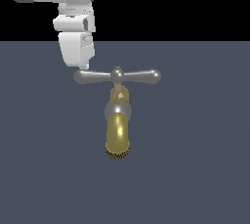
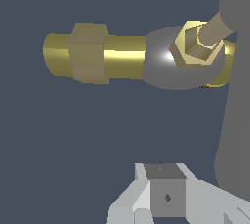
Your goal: Turn on the faucet by rotating a designated handle.
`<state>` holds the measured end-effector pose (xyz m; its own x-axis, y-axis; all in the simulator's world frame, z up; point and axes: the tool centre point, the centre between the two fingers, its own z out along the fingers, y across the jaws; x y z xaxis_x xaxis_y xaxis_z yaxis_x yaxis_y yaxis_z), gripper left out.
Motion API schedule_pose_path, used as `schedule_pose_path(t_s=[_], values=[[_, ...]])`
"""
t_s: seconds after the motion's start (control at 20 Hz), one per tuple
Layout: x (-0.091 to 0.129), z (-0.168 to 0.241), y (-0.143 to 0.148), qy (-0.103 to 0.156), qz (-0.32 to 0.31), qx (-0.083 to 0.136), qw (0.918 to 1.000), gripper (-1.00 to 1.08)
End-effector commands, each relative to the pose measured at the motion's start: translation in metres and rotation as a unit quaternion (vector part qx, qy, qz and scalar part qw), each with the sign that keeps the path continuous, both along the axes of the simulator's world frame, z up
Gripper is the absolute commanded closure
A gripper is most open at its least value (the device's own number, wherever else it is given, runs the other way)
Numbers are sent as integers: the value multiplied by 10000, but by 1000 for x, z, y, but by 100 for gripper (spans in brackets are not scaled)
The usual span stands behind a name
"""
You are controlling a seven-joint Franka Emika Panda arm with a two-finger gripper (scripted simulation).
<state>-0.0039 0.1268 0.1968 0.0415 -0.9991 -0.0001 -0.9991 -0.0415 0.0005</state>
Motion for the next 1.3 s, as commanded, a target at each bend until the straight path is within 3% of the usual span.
schedule_pose_path(t_s=[0.0,1.25], values=[[0,0,0,-3,-8,0,10000,108],[-82,0,5,-2,-7,-1,10000,108]])
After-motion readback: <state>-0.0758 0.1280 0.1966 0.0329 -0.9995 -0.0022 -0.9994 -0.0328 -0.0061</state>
